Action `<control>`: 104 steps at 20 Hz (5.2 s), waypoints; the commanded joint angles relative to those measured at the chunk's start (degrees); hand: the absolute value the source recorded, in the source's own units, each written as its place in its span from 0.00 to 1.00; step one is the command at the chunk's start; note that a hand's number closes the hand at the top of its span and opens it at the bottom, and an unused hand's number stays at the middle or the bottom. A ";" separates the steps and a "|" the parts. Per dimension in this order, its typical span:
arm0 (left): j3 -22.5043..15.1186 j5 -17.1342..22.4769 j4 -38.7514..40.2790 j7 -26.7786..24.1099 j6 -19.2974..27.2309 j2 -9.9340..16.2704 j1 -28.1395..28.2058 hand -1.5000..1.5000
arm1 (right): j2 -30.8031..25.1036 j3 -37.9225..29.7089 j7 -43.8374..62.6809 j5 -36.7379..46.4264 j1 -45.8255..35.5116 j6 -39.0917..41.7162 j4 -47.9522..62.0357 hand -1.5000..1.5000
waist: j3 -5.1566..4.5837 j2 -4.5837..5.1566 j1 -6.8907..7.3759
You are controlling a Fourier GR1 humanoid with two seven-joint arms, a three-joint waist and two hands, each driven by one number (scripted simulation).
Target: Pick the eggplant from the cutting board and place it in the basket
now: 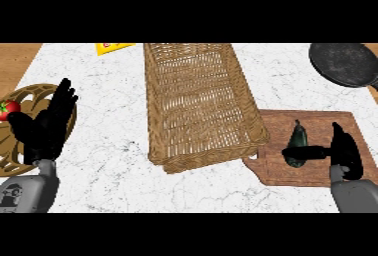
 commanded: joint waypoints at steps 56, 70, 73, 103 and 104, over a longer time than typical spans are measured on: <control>-0.37 -3.90 0.99 1.65 -5.20 -5.09 -3.57 0.50 | 20.50 33.35 -48.01 4.22 2.77 12.49 -11.74 1.00 | 0.53 -0.30 6.93; 3.27 -3.67 -0.28 0.11 -4.11 -3.27 -0.27 0.50 | 20.77 55.55 -31.26 8.78 -1.73 -1.10 -28.60 1.00 | -0.04 -0.20 0.70; 3.60 -3.64 -0.54 0.91 -3.53 -3.34 -0.25 0.50 | 20.72 54.60 -28.19 7.79 -2.78 -7.20 -30.52 1.00 | -0.04 -0.29 0.69; 5.28 -2.52 0.04 -0.77 -6.58 -2.64 1.16 0.50 | 21.07 38.78 -26.07 -9.38 -50.65 -13.15 20.00 1.00 | -0.01 0.24 1.03; 3.26 -5.64 0.33 1.58 -3.01 -4.38 -3.53 0.50 | 21.07 36.70 -26.61 -13.51 -55.94 -13.10 23.05 1.00 | -0.02 0.35 1.43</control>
